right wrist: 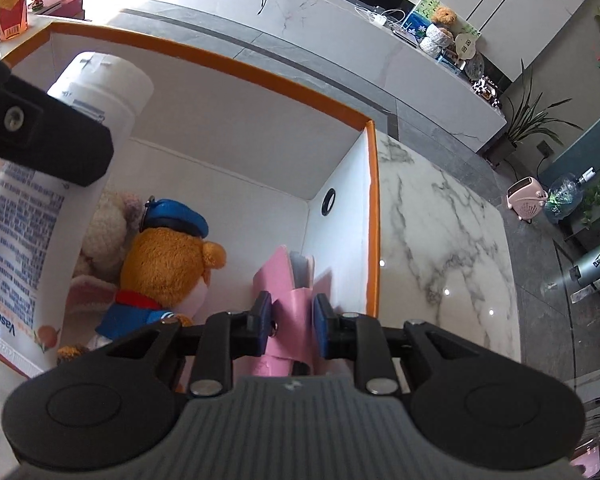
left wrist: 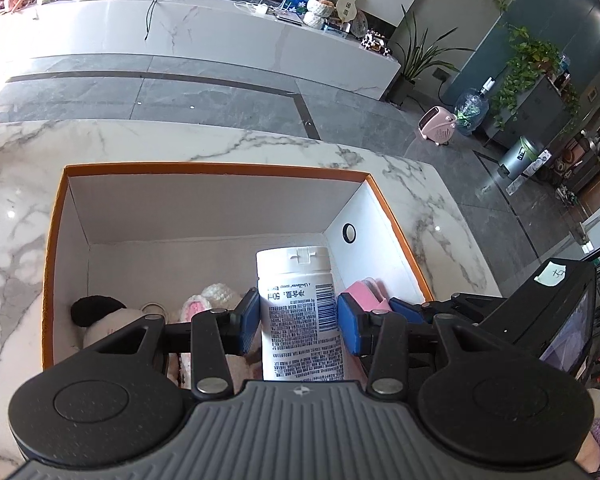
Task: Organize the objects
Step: 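Lift the lotion tube and pink card case and carry both over the box, then lower the lotion tube and card case into the box beside the plush toys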
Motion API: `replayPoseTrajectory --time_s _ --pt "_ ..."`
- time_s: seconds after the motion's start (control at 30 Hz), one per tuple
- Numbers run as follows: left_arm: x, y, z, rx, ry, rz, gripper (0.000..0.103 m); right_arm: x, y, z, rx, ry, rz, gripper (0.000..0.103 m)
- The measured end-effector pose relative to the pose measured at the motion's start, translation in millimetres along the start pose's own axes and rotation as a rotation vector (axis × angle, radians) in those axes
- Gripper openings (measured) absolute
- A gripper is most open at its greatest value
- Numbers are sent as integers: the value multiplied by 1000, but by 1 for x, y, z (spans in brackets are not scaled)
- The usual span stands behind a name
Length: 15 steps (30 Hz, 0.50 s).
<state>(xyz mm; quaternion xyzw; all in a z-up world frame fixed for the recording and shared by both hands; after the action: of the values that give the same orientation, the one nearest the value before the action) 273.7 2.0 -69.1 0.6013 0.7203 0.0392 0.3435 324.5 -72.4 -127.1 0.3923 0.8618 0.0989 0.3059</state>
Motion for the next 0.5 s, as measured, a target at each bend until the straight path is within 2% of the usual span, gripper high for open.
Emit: replayPoseTrajectory --time_s 0.13,0.2,0.27,0.33,0.5 --pt "-1 -2 2 -1 8 5 49 0 0 -3 -6 10 -6 26" --pt "-1 -1 3 1 8 3 49 0 1 -8 -25 8 -11 38" --pt "0 -1 4 5 10 -1 49 0 3 -13 -45 11 -12 43" --pt "0 -2 7 14 10 -4 49 -1 5 -19 -66 16 -3 53" --pt "0 -12 18 52 -4 -16 50 -6 5 -27 -92 51 25 55"
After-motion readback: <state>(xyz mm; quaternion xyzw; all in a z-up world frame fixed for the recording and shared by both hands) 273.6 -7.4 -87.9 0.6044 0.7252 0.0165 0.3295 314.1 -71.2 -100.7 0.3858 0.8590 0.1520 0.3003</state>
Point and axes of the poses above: each gripper's, at about its wrist camera, not at the fingertips, and z roughly the way its jaws point, x to its left, y to its top, the point moved 9 cm from there along z, roughly the way its jaws point, and after that the axes turned 10 degrees about -z, right-handed, at the moved point
